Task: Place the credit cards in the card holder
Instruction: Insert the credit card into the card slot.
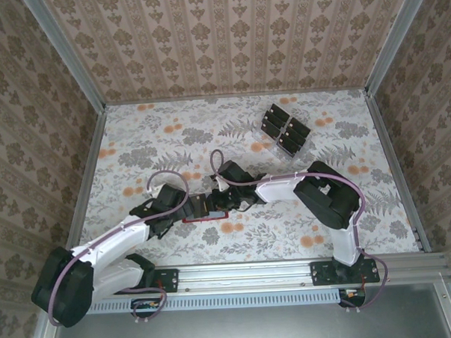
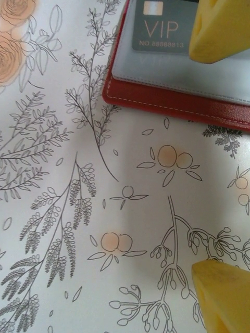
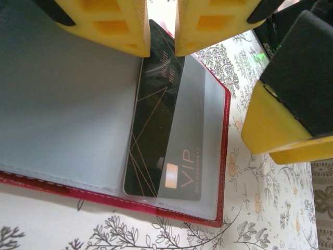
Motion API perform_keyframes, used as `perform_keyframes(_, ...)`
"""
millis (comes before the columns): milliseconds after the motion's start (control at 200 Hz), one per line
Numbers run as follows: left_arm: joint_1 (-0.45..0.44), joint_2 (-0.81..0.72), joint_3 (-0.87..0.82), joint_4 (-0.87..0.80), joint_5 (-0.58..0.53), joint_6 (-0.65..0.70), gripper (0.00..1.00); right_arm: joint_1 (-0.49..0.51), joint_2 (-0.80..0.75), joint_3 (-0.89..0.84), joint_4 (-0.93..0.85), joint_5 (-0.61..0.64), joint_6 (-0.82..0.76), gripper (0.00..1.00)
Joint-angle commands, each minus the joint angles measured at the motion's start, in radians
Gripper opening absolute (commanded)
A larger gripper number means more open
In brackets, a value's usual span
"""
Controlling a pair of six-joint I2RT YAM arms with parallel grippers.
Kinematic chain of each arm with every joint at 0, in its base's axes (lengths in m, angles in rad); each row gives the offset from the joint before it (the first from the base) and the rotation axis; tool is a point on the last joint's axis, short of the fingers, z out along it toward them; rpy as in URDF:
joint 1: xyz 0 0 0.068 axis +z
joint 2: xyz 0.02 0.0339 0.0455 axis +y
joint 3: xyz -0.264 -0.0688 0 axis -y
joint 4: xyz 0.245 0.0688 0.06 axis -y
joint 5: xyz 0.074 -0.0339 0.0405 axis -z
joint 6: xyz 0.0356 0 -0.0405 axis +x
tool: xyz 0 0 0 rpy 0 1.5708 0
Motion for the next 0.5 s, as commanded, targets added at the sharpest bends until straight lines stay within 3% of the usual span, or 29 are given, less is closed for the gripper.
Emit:
perform_keyframes(0, 0.005, 0.007, -0.019, 0.019, 0.011, -0.015, 1.00, 0.016, 0.025, 0.036, -0.033, 0.014, 0.015, 0.21)
perform_keyframes(495, 0.000, 0.001, -0.035, 0.040, 0.019, -0.028, 1.00, 0.044, 0.016, 0.087, -0.072, 0.030, 0.007, 0.20)
